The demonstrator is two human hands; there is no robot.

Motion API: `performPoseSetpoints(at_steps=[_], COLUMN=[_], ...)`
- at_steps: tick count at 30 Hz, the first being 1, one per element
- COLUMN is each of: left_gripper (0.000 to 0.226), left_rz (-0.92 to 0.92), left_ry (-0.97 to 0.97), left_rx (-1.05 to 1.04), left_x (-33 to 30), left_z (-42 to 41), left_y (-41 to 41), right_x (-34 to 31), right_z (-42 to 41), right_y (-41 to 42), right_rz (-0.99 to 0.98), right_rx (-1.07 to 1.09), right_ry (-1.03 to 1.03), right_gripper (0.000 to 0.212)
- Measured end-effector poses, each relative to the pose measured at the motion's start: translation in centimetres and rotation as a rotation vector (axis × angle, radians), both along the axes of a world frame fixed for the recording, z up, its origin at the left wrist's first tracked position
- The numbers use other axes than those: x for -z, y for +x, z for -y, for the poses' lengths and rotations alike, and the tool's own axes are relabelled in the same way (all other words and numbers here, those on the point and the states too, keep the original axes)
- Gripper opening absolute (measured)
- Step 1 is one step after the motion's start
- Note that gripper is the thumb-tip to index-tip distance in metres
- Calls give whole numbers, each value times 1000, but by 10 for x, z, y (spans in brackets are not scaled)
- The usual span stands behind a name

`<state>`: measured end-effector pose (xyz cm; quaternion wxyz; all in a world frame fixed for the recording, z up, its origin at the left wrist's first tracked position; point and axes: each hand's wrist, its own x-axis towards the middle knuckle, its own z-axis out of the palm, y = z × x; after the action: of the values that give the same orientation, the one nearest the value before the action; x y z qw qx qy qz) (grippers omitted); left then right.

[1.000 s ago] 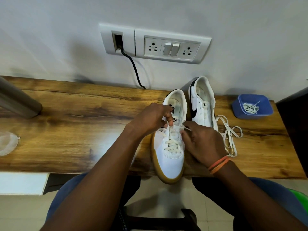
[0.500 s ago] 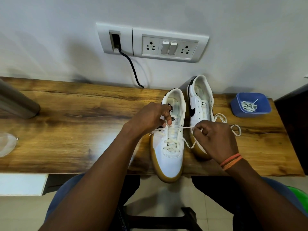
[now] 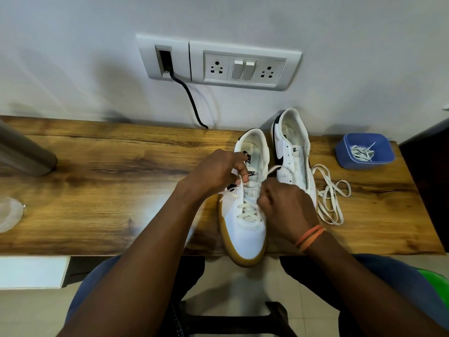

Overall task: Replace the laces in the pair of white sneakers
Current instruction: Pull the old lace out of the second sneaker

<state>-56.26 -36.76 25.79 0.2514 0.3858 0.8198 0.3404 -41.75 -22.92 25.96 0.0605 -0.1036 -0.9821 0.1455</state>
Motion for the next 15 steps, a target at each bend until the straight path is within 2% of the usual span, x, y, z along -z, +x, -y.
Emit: performPoseSetpoints(at_steps=[4,7,10,13,15], left_gripper=[42,41,39,39,36], left_rz=[13,13,10,-1,-5], left_ry=[-18,-20,-18,-19,-18], left_rx=[1,9,4,2,0], left_x=[-3,-4,-3,-2,-2], left_z=[1,1,0,0,1], left_y=[1,2,1,1,1], right_x=[-14,-17,-6,9,14], right_z=[-29,-24,-4,9,7], right_y=[14,12,1,-10,-10], right_rz=[-63,-94,-67,-35,-38], right_rx=[73,30,-91,-111,-100], right_ry=[-109,-63,41,65,13], right_gripper=[28,21,25,11,24])
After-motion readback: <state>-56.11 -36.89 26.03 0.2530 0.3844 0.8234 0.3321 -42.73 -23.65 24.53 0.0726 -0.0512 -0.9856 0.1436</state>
